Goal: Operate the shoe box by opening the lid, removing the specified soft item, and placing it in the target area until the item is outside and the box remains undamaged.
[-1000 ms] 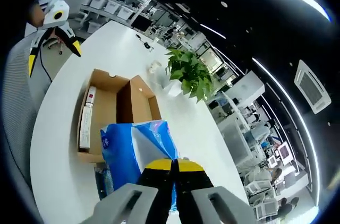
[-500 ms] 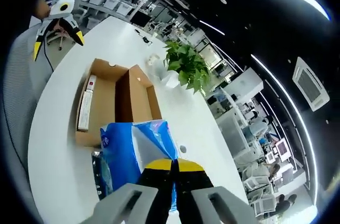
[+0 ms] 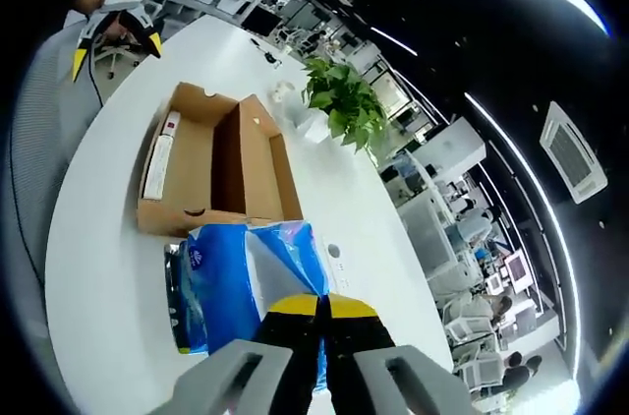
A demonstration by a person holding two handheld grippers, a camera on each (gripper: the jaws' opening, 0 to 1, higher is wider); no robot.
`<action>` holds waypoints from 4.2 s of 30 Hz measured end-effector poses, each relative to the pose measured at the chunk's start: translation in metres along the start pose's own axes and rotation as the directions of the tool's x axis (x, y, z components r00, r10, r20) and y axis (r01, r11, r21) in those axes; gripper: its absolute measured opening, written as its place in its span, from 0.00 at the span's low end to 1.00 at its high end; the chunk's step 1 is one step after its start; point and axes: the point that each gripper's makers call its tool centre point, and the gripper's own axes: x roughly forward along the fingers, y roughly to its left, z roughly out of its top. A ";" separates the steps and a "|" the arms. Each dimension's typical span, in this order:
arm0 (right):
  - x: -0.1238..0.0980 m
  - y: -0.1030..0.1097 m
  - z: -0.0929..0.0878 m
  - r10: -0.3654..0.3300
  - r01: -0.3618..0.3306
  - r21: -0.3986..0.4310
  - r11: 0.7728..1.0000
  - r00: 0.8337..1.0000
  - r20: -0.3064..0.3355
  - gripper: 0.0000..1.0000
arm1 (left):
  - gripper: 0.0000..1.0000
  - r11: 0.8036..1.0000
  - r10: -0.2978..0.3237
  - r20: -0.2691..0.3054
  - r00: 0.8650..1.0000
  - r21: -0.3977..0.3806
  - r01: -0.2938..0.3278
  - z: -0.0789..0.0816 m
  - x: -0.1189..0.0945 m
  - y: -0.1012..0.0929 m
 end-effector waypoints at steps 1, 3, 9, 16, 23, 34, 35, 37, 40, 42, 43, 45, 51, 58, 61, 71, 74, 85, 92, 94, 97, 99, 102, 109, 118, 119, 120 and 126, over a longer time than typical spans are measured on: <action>-0.001 -0.001 -0.003 -0.004 0.004 -0.001 1.000 1.000 -0.003 0.00 | 0.99 1.000 0.000 -0.002 1.000 0.001 0.000 0.000 0.000 0.000; -0.002 -0.001 -0.009 -0.005 0.005 0.003 1.000 1.000 -0.008 0.00 | 0.99 1.000 0.000 -0.003 1.000 0.000 0.000 0.000 0.000 0.000; -0.006 -0.003 -0.022 -0.010 0.010 0.005 1.000 1.000 -0.010 0.00 | 0.99 1.000 0.007 -0.011 1.000 0.008 -0.007 -0.001 0.000 0.000; -0.007 -0.002 -0.041 -0.011 0.012 0.010 1.000 1.000 -0.025 0.00 | 0.99 1.000 0.007 -0.018 1.000 0.006 -0.007 -0.001 0.000 -0.001; -0.007 0.000 -0.058 -0.017 0.017 0.016 1.000 0.999 -0.031 0.00 | 0.99 1.000 0.004 -0.036 0.999 0.017 -0.003 -0.003 0.002 -0.002; -0.006 0.008 -0.080 0.012 -0.012 0.006 1.000 0.999 -0.047 0.00 | 0.99 1.000 0.018 -0.047 0.999 0.015 -0.017 -0.005 0.002 0.001; -0.006 0.009 -0.083 0.016 -0.016 0.002 1.000 0.998 -0.052 0.00 | 0.99 1.000 0.018 -0.047 0.999 0.014 -0.018 -0.006 0.002 0.001; -0.006 0.011 -0.087 0.022 -0.022 -0.012 1.000 0.998 -0.056 0.00 | 0.99 1.000 0.021 -0.045 0.999 0.009 -0.021 -0.005 0.002 0.002; -0.007 0.014 -0.092 0.034 -0.035 -0.008 0.999 0.997 -0.063 0.00 | 0.99 1.000 0.023 -0.045 0.999 0.004 -0.023 -0.006 0.002 0.003; -0.007 0.015 -0.095 0.041 -0.041 -0.002 0.999 0.997 -0.064 0.00 | 0.99 1.000 0.023 -0.047 0.999 0.004 -0.022 -0.006 0.003 0.003; -0.008 0.017 -0.098 0.047 -0.048 -0.002 0.999 0.997 -0.066 0.00 | 0.99 1.000 0.023 -0.049 0.999 0.004 -0.022 -0.007 0.003 0.003; -0.009 0.019 -0.103 0.056 -0.057 -0.004 0.998 0.995 -0.076 0.00 | 0.99 1.000 0.023 -0.050 0.998 0.004 -0.023 -0.007 0.003 0.003; -0.010 0.026 -0.117 0.082 -0.084 -0.010 0.996 0.992 -0.095 0.00 | 0.99 1.000 0.023 -0.063 0.998 0.019 -0.022 -0.009 0.004 0.002; -0.011 0.037 -0.130 0.123 -0.128 -0.038 0.991 0.986 -0.117 0.00 | 0.99 0.999 0.029 -0.063 0.998 0.019 -0.028 -0.010 0.004 0.004; -0.010 0.040 -0.135 0.136 -0.143 -0.050 0.988 0.983 -0.124 0.00 | 0.99 0.999 0.029 -0.064 0.997 0.018 -0.028 -0.010 0.004 0.003; 0.000 0.052 -0.156 0.182 -0.193 -0.058 0.979 0.970 -0.160 0.00 | 0.99 0.999 0.031 -0.072 0.997 0.020 -0.030 -0.011 0.005 0.004; 0.002 0.054 -0.160 0.187 -0.201 -0.071 0.977 0.968 -0.166 0.00 | 0.99 1.000 0.026 -0.069 0.997 0.015 -0.025 -0.010 0.006 0.002; 0.011 0.057 -0.169 0.204 -0.220 -0.073 0.973 0.962 -0.183 0.00 | 0.99 0.999 0.029 -0.068 0.997 0.020 -0.028 -0.009 0.008 0.002; 0.014 0.062 -0.176 0.217 -0.234 -0.060 0.970 0.954 -0.206 0.00 | 0.99 0.999 0.033 -0.066 0.997 0.023 -0.031 -0.008 0.007 0.002; 0.014 0.063 -0.176 0.221 -0.239 -0.067 0.969 0.953 -0.209 0.00 | 0.99 0.999 0.033 -0.066 0.997 0.023 -0.032 -0.008 0.007 0.002; 0.016 0.065 -0.178 0.226 -0.247 -0.073 0.966 0.949 -0.218 0.00 | 0.99 0.999 0.033 -0.066 0.997 0.023 -0.031 -0.008 0.007 0.002; 0.018 0.066 -0.178 0.229 -0.250 -0.072 0.966 0.948 -0.220 0.00 | 0.99 0.999 0.035 -0.066 0.997 0.027 -0.034 -0.008 0.007 0.003; 0.020 0.066 -0.180 0.233 -0.255 -0.072 0.964 0.946 -0.226 0.00 | 0.99 0.999 0.039 -0.065 0.997 0.027 -0.037 -0.008 0.007 0.003; 0.022 0.067 -0.188 0.233 -0.257 -0.066 0.964 0.939 -0.253 0.00 | 0.99 0.999 0.042 -0.064 0.997 0.026 -0.040 -0.007 0.007 0.003; 0.021 0.065 -0.193 0.216 -0.230 -0.020 0.973 0.937 -0.273 0.00 | 0.99 0.999 0.042 -0.061 0.997 0.023 -0.041 -0.007 0.007 0.004; 0.021 0.064 -0.193 0.212 -0.225 -0.016 0.974 0.938 -0.274 0.00 | 0.99 0.999 0.043 -0.059 0.997 0.024 -0.042 -0.006 0.006 0.004; 0.019 0.063 -0.192 0.205 -0.214 -0.004 0.977 0.939 -0.275 0.01 | 0.99 0.999 0.043 -0.059 0.997 0.024 -0.042 -0.006 0.006 0.004; 0.011 0.067 -0.194 0.205 -0.184 0.098 0.978 0.936 -0.286 0.10 | 0.99 0.999 0.042 -0.053 0.998 0.023 -0.041 -0.006 0.006 0.005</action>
